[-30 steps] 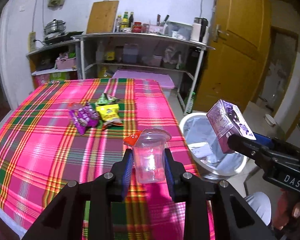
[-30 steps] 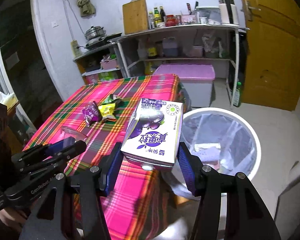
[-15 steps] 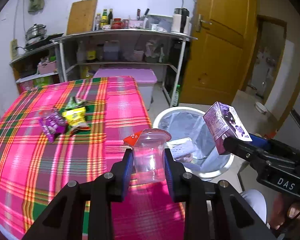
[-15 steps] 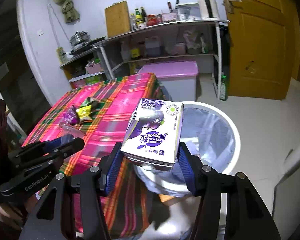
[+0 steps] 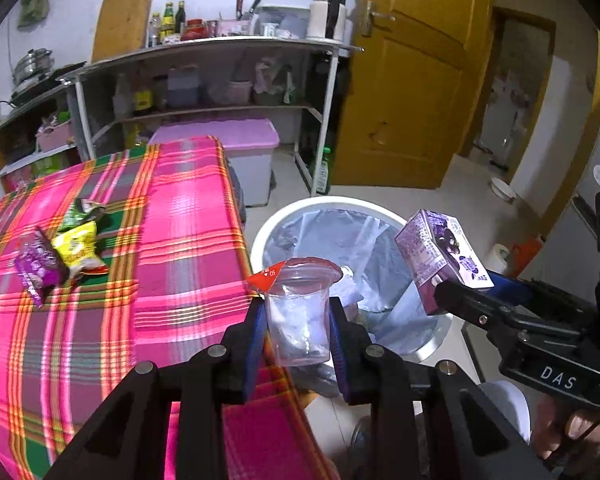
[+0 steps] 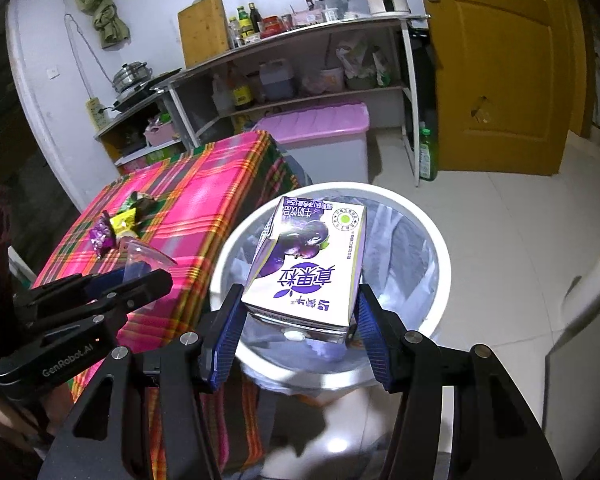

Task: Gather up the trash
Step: 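Carry the cup and juice box over the bin and open both grippers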

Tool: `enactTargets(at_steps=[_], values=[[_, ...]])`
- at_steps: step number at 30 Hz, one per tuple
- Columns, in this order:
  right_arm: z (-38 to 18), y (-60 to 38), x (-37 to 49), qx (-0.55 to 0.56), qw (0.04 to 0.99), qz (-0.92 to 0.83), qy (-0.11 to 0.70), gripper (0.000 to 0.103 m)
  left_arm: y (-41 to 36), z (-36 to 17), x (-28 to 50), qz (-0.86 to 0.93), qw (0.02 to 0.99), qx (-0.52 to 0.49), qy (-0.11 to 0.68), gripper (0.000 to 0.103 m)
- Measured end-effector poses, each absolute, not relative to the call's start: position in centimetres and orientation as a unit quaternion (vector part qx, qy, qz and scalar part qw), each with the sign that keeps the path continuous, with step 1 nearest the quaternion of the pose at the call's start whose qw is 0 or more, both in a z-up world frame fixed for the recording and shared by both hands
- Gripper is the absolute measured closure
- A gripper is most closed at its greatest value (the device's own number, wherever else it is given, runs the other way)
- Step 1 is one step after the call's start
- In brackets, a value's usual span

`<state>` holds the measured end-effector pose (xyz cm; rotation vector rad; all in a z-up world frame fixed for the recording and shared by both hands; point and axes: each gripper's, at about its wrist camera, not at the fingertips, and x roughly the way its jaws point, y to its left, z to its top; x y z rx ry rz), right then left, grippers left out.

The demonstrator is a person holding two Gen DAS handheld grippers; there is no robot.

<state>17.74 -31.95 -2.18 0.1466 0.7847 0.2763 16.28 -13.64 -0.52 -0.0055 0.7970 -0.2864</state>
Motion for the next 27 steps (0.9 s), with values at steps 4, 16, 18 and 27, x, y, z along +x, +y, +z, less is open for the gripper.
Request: enactTargets(at_steps=[4, 16, 18, 27], values=[[-2.9, -32.4, 18.7, 0.072, 0.909, 0.129, 0.390, 0.047, -14.5, -1.3, 17.5, -0.144, 0.905, 0.001, 0.399, 0.072], [-5.1, -33.0, 21.4, 0.065, 0.897, 0.124, 0.419, 0.047, -16.3, -3.3, 20.5, -0.153, 0.890, 0.016, 0.428, 0.072], [-5.6, -33.0, 21.8, 0.062, 0.894, 0.122, 0.426, 0.047, -16.4, -3.5, 21.0, -0.153, 0.888, 0.016, 0.433, 0.072], [-7.0, -32.9, 22.5, 0.057, 0.886, 0.116, 0.446, 0.047, -16.2, -4.5, 22.2, -0.157, 0.879, 0.001, 0.450, 0.070]])
